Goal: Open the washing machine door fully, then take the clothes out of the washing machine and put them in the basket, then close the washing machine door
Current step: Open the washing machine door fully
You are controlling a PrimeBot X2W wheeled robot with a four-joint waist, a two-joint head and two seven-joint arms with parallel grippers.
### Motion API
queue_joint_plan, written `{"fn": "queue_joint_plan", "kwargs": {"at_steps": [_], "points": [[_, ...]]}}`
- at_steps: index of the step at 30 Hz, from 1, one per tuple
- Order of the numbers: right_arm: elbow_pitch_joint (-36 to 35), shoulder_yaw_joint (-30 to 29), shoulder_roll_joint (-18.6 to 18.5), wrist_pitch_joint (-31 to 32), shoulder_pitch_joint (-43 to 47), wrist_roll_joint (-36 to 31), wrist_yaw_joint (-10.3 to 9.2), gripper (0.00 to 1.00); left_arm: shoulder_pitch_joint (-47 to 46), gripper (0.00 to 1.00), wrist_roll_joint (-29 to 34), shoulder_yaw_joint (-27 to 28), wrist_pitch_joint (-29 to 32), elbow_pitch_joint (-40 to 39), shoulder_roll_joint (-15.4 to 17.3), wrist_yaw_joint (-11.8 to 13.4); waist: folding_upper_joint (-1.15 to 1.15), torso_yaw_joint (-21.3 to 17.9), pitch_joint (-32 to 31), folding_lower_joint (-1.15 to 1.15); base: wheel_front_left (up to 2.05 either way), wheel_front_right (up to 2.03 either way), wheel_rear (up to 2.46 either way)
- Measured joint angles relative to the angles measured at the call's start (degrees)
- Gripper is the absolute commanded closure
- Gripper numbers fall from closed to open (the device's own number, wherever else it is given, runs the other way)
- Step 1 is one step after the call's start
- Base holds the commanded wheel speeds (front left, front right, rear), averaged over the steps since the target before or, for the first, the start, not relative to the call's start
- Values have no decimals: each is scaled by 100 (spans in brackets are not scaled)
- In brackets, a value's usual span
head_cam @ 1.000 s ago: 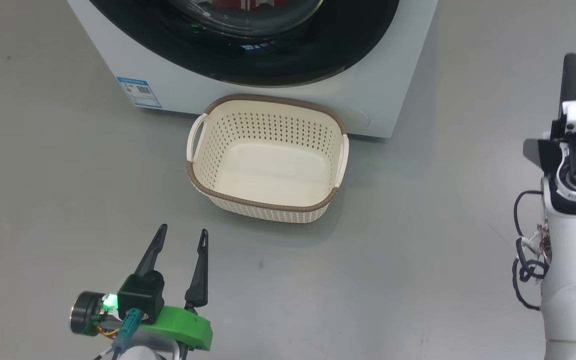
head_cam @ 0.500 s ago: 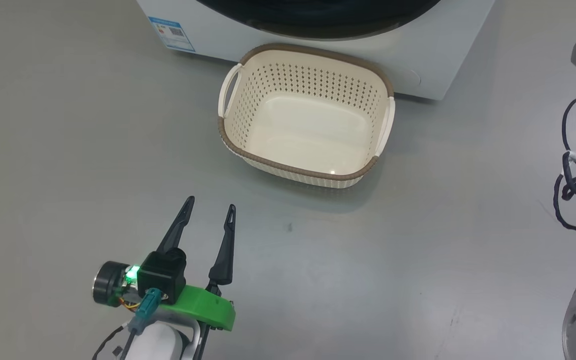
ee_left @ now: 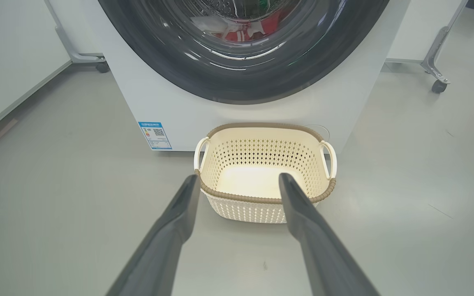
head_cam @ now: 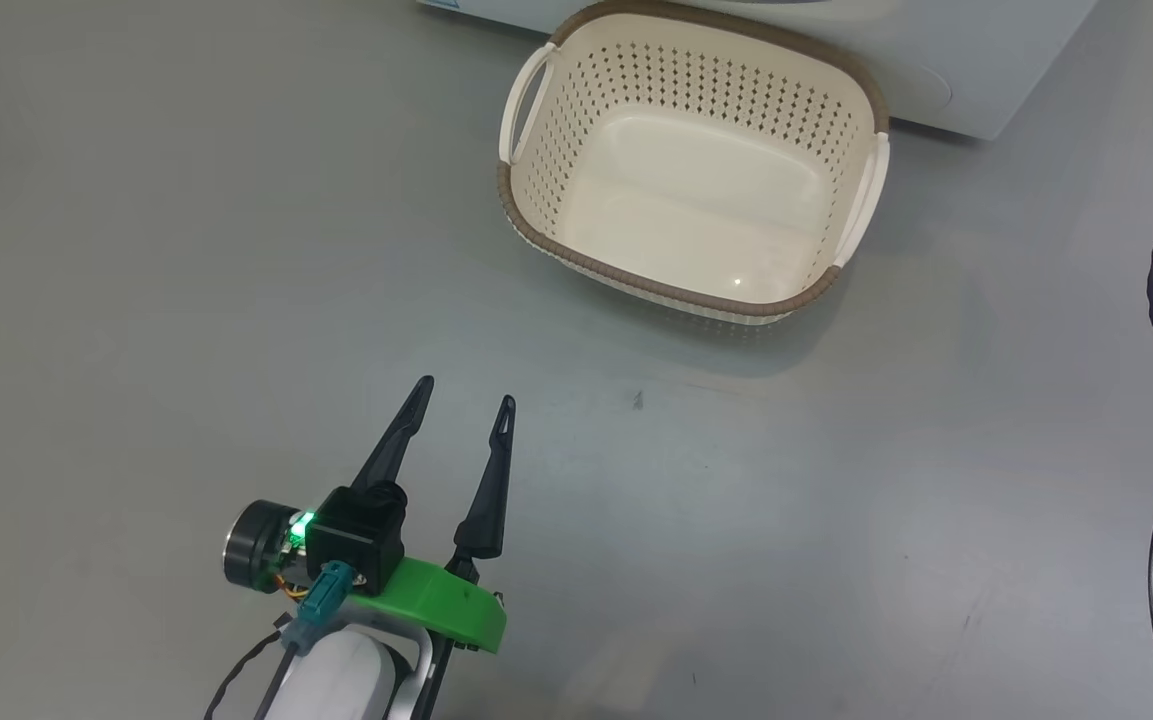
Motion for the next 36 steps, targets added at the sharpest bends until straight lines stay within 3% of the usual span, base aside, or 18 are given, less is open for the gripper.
{"fn": "queue_joint_plan", "kwargs": {"at_steps": [13, 36], "points": [[882, -129, -183, 212, -716, -15, -7, 100, -205, 0, -208, -164, 0, -9, -15, 15, 0, 376, 288, -1, 0, 0, 0], [1803, -23, -465, 1123, -1662, 53, -45, 100, -227, 0, -365, -249, 0, -80, -24, 67, 0, 485, 395, -1, 0, 0, 0]]}}
